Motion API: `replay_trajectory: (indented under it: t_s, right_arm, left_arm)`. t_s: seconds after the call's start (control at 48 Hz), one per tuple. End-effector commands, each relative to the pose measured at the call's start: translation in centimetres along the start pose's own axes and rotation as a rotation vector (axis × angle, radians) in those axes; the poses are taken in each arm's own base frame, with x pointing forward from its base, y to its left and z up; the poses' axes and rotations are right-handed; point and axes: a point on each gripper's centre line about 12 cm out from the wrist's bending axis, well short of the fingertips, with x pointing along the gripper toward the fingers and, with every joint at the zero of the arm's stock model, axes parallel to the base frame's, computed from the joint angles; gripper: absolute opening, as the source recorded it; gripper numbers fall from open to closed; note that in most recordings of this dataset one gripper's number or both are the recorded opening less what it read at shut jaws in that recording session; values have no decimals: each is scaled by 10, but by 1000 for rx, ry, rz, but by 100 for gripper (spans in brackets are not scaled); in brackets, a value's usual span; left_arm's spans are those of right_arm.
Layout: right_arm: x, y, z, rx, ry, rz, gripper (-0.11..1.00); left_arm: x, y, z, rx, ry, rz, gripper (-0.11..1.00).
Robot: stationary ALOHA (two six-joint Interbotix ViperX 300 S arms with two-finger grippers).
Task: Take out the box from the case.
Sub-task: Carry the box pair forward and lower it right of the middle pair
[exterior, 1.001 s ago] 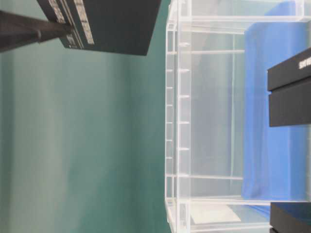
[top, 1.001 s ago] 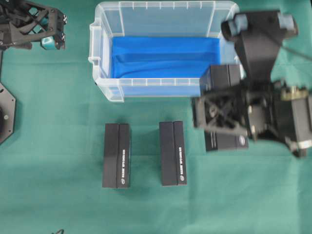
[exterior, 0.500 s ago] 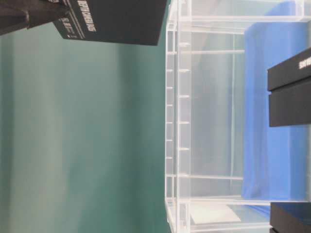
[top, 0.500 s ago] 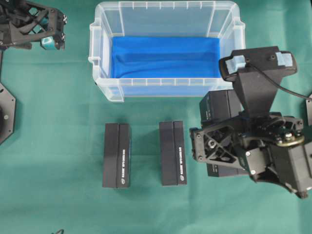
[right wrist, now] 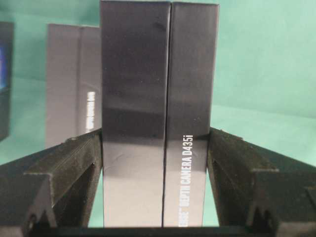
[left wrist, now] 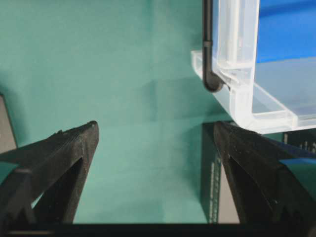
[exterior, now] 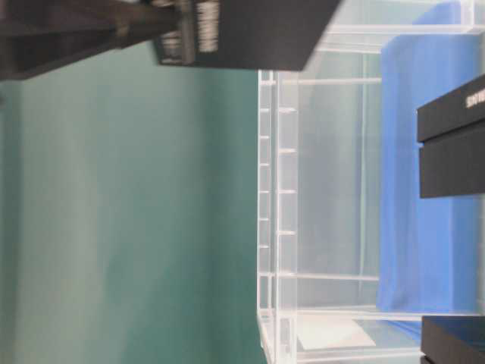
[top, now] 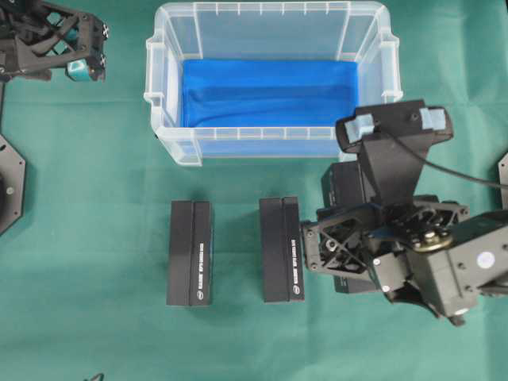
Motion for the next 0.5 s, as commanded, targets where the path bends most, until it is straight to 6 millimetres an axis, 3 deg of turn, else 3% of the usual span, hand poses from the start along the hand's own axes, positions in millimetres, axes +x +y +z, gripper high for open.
replay_trajectory:
  t_s: [0.0, 0.479]
  right_arm:
    - [2, -3, -1, 13, 19, 21, 67]
    - [84, -19, -33, 49, 89, 38, 67]
  left_arm:
    - [-7, -2, 2, -2, -10, -21, 97]
    - [-7, -2, 1, -1, -9, -21, 97]
